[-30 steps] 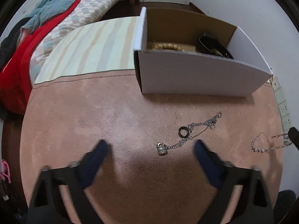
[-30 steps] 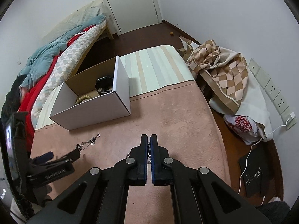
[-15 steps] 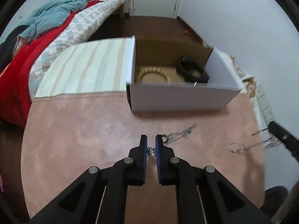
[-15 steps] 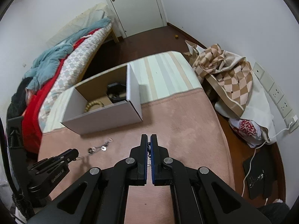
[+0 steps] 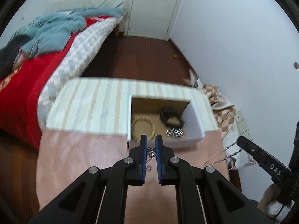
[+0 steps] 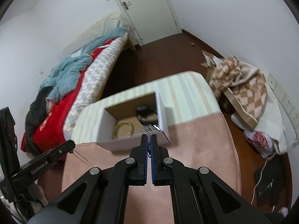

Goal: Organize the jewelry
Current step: 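Carry the necklace with the right tool while the left tool carries the padlock chain into the box, then open both tools over the box and lift them out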

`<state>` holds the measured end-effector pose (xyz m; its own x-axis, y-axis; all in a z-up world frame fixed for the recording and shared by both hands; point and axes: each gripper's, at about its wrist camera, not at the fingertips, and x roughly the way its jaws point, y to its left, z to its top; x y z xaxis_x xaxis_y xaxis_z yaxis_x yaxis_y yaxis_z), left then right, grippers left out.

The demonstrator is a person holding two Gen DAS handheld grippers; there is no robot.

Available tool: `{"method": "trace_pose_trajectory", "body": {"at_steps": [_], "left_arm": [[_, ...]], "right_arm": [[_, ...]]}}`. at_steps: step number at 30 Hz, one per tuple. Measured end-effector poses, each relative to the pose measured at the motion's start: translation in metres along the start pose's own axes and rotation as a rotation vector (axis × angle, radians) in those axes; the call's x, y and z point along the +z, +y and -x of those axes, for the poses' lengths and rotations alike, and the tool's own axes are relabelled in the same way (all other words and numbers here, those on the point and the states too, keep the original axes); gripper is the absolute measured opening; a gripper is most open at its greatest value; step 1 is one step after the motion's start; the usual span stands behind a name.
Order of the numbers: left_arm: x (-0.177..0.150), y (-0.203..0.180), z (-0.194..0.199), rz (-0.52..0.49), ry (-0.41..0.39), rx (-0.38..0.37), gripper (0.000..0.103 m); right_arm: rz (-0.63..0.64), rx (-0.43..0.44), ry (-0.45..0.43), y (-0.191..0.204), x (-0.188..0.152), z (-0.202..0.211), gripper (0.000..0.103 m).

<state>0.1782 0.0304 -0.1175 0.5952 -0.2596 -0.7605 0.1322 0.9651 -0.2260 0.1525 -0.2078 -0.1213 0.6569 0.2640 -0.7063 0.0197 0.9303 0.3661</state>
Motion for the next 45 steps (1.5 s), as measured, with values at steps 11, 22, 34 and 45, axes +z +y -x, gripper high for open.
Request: {"method": "trace_pose_trajectory", "body": {"at_steps": [11,22,34,45], "left_arm": [[0.092,-0.004,-0.019,-0.024,-0.006,-0.017,0.006],[0.099,0.007,-0.102,0.022,0.162,-0.035,0.007],[0.091,0.02,-0.108,0.037,0.199,0.133,0.069],[0.061,0.022,-0.09,-0.012,0.171,0.278,0.101]], "right_arm": [[0.114,0.056,0.087,0.044,0.09,-0.049,0.003],[0.173,-0.044,0.285,0.04,0.103,-0.151,0.003],[0.172,-0.1,0.479,0.018,0.086,-0.183,0.007],[0.269,-0.262,0.39,0.024,0.067,-0.146,0.094]]}}
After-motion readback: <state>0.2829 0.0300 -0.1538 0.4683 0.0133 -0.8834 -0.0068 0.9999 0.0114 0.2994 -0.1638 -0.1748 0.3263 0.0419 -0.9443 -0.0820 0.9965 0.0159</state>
